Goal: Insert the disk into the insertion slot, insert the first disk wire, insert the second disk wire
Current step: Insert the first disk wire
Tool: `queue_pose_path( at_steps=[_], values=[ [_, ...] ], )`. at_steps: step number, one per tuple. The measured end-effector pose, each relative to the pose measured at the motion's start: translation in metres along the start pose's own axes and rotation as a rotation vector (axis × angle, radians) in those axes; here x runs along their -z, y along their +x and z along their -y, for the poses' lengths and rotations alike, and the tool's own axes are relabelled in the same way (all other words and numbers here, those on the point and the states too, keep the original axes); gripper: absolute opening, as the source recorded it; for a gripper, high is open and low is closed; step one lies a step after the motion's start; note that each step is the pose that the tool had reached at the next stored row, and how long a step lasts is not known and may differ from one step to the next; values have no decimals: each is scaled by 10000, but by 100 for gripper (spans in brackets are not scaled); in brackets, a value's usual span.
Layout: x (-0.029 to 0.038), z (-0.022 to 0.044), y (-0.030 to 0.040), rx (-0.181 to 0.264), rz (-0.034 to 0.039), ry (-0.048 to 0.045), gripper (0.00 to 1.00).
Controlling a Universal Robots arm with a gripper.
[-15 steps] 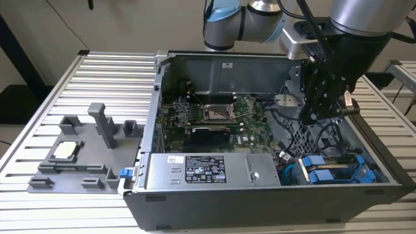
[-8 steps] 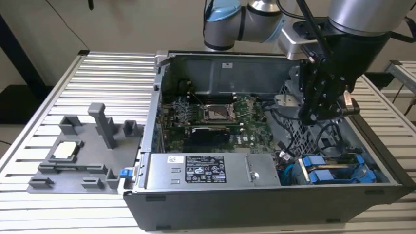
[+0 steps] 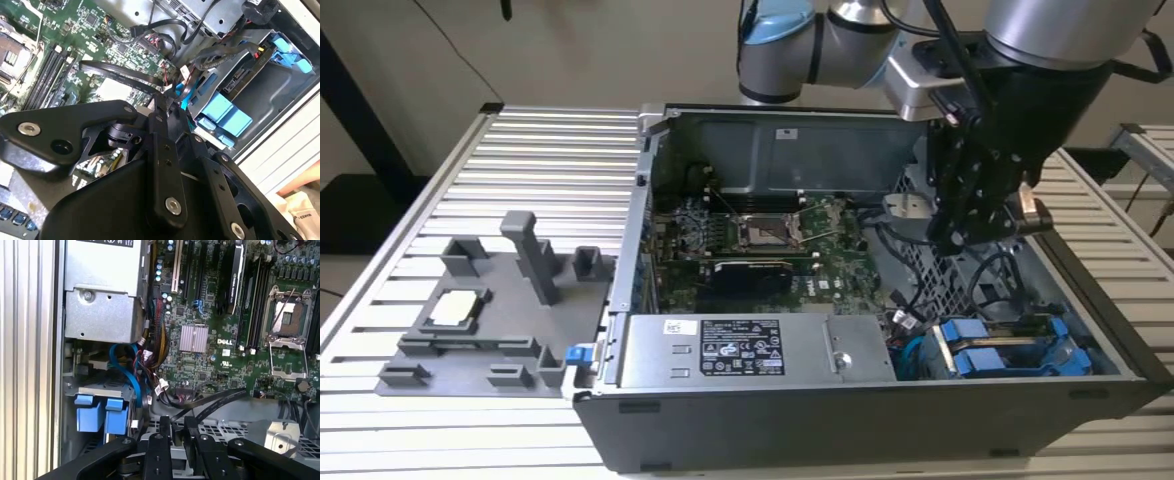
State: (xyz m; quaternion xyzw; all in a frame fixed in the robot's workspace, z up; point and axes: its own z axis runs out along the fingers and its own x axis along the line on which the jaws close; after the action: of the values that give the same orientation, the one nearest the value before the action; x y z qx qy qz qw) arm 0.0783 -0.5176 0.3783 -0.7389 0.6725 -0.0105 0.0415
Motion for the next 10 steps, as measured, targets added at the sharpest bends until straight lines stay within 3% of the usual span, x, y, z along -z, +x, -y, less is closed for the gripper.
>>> queue_pose_path(
  at_steps=[7,9,10],
  values=[
    [-24,-7,-4,131,-120,-8,26],
    [-23,-7,-4,165,-128,-10,24],
    [-23,-8,-4,166,-127,-10,17]
  ],
)
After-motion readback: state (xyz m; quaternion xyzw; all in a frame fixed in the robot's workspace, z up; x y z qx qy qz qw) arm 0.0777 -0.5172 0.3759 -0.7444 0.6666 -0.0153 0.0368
